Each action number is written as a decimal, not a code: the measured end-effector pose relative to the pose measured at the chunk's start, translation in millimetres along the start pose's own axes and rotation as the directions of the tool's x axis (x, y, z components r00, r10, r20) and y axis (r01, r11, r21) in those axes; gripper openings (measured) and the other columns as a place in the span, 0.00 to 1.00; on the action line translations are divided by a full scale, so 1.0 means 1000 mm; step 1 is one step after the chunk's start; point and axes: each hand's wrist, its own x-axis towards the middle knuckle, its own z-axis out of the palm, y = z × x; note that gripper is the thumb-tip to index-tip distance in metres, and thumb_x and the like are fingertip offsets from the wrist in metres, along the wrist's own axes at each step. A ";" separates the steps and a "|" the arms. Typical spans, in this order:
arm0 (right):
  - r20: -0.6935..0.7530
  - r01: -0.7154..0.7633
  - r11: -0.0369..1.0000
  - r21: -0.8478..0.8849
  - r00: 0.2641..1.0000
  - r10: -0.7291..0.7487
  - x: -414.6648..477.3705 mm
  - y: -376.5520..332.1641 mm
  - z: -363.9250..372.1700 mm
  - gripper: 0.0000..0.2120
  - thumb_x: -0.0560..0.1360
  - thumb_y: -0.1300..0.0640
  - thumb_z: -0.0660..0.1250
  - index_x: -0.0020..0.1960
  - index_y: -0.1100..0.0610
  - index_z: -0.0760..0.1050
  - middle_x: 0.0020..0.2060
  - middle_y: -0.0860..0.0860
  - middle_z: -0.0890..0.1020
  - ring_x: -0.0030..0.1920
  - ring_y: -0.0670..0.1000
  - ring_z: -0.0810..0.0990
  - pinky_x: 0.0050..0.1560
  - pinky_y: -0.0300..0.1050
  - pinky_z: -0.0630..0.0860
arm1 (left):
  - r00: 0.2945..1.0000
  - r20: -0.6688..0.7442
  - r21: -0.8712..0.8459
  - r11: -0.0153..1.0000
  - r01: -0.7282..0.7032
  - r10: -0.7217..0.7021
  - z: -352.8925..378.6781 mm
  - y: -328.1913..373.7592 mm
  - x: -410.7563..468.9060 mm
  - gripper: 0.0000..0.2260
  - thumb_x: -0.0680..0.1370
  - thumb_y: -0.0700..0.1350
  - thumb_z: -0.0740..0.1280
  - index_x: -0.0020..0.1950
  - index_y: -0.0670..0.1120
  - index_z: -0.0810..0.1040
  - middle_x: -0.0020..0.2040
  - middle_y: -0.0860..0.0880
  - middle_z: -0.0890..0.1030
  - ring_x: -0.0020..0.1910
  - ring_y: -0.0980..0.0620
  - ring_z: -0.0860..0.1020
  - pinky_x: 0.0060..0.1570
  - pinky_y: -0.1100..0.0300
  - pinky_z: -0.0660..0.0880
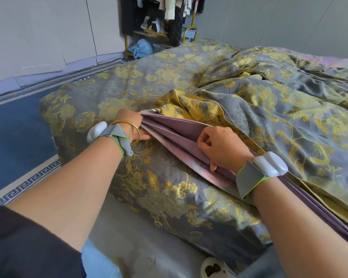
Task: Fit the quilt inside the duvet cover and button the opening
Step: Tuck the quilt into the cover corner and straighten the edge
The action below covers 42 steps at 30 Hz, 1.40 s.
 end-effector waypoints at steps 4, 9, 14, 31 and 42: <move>0.018 -0.012 0.999 0.046 1.000 0.011 -0.003 0.009 -0.004 0.05 0.76 0.57 0.61 0.44 0.52 0.75 0.30 0.51 0.84 0.32 0.48 0.82 0.46 0.50 0.81 | 0.953 0.267 0.019 0.989 0.144 -0.144 0.000 -0.007 -0.033 0.09 0.79 0.48 0.64 0.48 0.42 0.74 0.32 0.41 0.82 0.23 0.48 0.81 0.25 0.54 0.79; 0.174 -0.007 0.999 0.031 0.985 0.001 -0.009 0.014 -0.009 0.09 0.69 0.54 0.73 0.47 0.51 0.76 0.32 0.48 0.85 0.36 0.42 0.81 0.49 0.48 0.80 | 0.861 0.463 0.157 0.976 0.152 -0.209 0.012 -0.022 -0.059 0.10 0.72 0.41 0.73 0.52 0.42 0.79 0.46 0.41 0.84 0.40 0.46 0.85 0.41 0.54 0.82; 0.201 0.048 0.983 -0.179 0.980 -0.012 -0.022 0.013 -0.008 0.08 0.67 0.51 0.73 0.43 0.45 0.75 0.43 0.47 0.83 0.49 0.51 0.81 0.50 0.49 0.79 | 0.797 0.538 0.206 0.959 0.194 -0.276 0.047 -0.048 -0.095 0.02 0.76 0.38 0.68 0.47 0.41 0.79 0.37 0.43 0.85 0.34 0.50 0.85 0.30 0.62 0.81; 0.196 -0.188 0.841 0.507 0.975 0.100 -0.024 0.050 -0.013 0.02 0.72 0.66 0.73 0.44 0.64 0.81 0.33 0.58 0.85 0.34 0.53 0.86 0.39 0.44 0.84 | 0.757 0.596 -0.085 0.916 0.391 -0.268 0.092 -0.056 -0.119 0.09 0.80 0.32 0.57 0.43 0.35 0.74 0.31 0.41 0.83 0.42 0.48 0.84 0.40 0.57 0.81; 0.377 -0.386 0.494 0.779 0.918 0.122 -0.018 0.066 -0.024 0.05 0.71 0.71 0.71 0.46 0.65 0.78 0.35 0.58 0.85 0.33 0.50 0.85 0.36 0.40 0.83 | 0.779 0.598 -0.090 0.949 0.301 -0.191 0.095 -0.041 -0.124 0.08 0.79 0.33 0.60 0.43 0.35 0.76 0.30 0.44 0.83 0.29 0.52 0.83 0.37 0.60 0.81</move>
